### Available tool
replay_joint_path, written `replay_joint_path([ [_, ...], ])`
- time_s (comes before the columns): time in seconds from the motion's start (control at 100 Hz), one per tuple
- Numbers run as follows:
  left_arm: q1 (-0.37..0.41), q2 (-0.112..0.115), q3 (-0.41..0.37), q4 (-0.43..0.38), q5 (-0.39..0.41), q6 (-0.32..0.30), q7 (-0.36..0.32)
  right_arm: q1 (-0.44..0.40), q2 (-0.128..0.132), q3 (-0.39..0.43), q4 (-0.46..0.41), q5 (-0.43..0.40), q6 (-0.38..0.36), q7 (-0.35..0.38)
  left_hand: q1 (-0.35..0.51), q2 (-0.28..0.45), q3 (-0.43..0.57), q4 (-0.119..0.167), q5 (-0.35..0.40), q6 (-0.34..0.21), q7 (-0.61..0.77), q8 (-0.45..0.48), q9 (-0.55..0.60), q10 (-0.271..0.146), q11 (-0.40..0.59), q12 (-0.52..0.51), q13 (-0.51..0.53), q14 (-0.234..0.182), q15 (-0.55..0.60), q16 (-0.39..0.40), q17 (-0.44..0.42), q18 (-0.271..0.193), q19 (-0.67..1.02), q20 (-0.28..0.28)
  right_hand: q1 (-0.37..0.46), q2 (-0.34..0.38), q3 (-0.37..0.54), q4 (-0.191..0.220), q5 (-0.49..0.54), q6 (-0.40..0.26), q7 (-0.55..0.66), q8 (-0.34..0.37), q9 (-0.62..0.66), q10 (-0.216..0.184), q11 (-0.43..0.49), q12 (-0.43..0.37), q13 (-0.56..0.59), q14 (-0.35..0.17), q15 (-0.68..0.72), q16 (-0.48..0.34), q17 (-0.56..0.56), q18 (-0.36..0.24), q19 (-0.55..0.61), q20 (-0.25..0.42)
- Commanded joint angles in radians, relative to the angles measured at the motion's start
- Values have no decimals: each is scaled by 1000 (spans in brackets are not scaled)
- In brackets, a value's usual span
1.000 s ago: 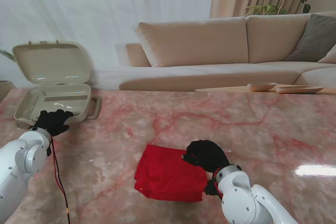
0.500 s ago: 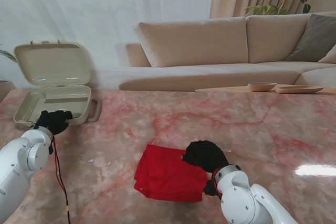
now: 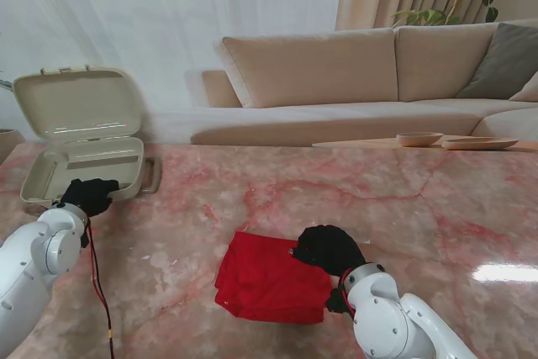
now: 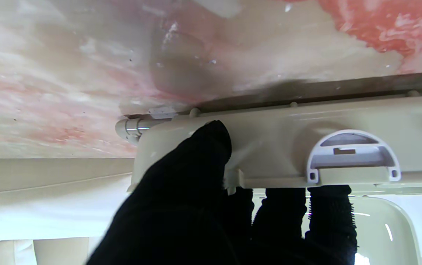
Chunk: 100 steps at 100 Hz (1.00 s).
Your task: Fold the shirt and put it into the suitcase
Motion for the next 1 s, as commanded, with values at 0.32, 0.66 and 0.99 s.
replay_joint_path([
  [0.32,16,-15,20,-14,-36,-32,-4,-10,-3,0,10,9,5,7,78,13,106,-8,75,-31,60,31,63,-24,17,24,81,-13,93,31,67,25,126,31,-36,7,-5,-26,10,-16,12,-3,8,-15,0,2,-19,-19,-4,-21,-11,8,-6,21],
  [0.66,62,-18,9,-62,-48,-62,-12,-20,-2,10,12,14,2,11,78,5,113,-8,83,-32,63,32,74,-26,22,29,91,-10,99,33,76,26,131,33,-28,13,-17,-23,10,-10,9,-2,7,-7,-1,2,-21,-9,-3,-19,-11,15,-6,24],
  [0.99,97,-21,16,-111,-63,-103,-21,-18,-3,8,19,23,2,13,78,-1,116,-10,95,-36,64,34,84,-29,21,33,101,-11,101,34,83,24,134,34,-31,13,-18,-21,16,-10,6,-1,12,-8,-2,2,-17,-8,0,-16,-8,18,-3,28],
])
